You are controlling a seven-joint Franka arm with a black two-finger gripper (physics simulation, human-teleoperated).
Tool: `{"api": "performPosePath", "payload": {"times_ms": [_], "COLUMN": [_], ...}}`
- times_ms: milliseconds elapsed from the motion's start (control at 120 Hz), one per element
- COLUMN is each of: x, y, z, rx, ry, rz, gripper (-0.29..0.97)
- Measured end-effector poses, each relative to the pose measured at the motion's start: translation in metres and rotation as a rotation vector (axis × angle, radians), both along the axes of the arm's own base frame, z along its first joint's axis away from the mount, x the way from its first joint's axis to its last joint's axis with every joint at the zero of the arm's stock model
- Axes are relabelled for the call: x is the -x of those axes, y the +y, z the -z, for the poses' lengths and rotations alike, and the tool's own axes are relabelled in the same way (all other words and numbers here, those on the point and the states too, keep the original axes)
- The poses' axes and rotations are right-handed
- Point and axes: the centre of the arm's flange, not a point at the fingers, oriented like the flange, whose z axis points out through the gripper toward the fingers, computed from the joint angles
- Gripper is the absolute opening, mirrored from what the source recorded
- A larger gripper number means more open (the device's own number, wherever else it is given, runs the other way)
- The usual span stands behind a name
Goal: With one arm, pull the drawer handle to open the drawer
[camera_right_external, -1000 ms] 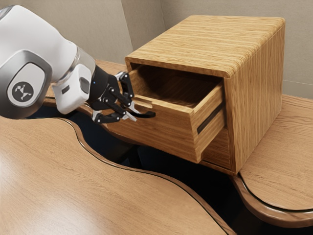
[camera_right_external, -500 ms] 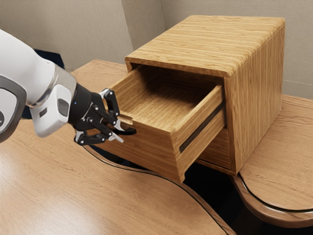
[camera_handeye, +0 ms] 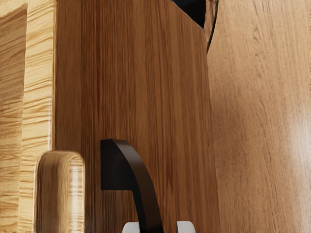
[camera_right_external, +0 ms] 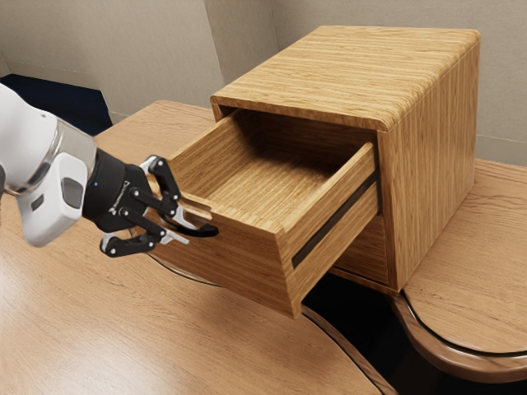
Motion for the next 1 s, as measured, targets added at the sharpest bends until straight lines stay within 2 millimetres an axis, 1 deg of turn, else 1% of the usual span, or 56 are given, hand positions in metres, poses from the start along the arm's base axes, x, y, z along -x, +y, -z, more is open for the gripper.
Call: {"api": "performPosePath", "payload": {"times_ms": [183,275,317,350,417,467,542,575,625,667,708,758,808,875,1000], "x": [0.002,0.003,0.004,0.006,0.007,-0.007,-0.047,-0.066,-0.095,-0.117,-0.136,-0.148,-0.150,-0.146,-0.139], "y": [0.001,0.000,-0.002,-0.003,-0.003,-0.001,0.008,0.008,0.008,0.012,0.018,0.026,0.032,0.036,0.036], "z": [0.000,-0.003,-0.011,-0.021,-0.050,-0.078,-0.118,-0.131,-0.140,-0.140,-0.132,-0.124,-0.118,-0.114,-0.108], "rx": [0.003,0.004,0.003,0.002,0.002,-0.002,-0.025,-0.046,-0.076,-0.099,-0.116,-0.129,-0.131,-0.123,-0.116], "ry": [0.016,0.019,0.011,0.001,-0.024,-0.021,0.019,0.045,0.098,0.150,0.209,0.268,0.320,0.372,0.440], "rz": [-0.007,-0.008,-0.006,-0.003,-0.002,-0.007,-0.031,-0.038,-0.050,-0.067,-0.088,-0.108,-0.123,-0.148,-0.175], "gripper": [0.12,0.16,0.18,0.19,0.20,0.22,0.26,0.30,0.37,0.43,0.47,0.52,0.55,0.59,0.63]}}
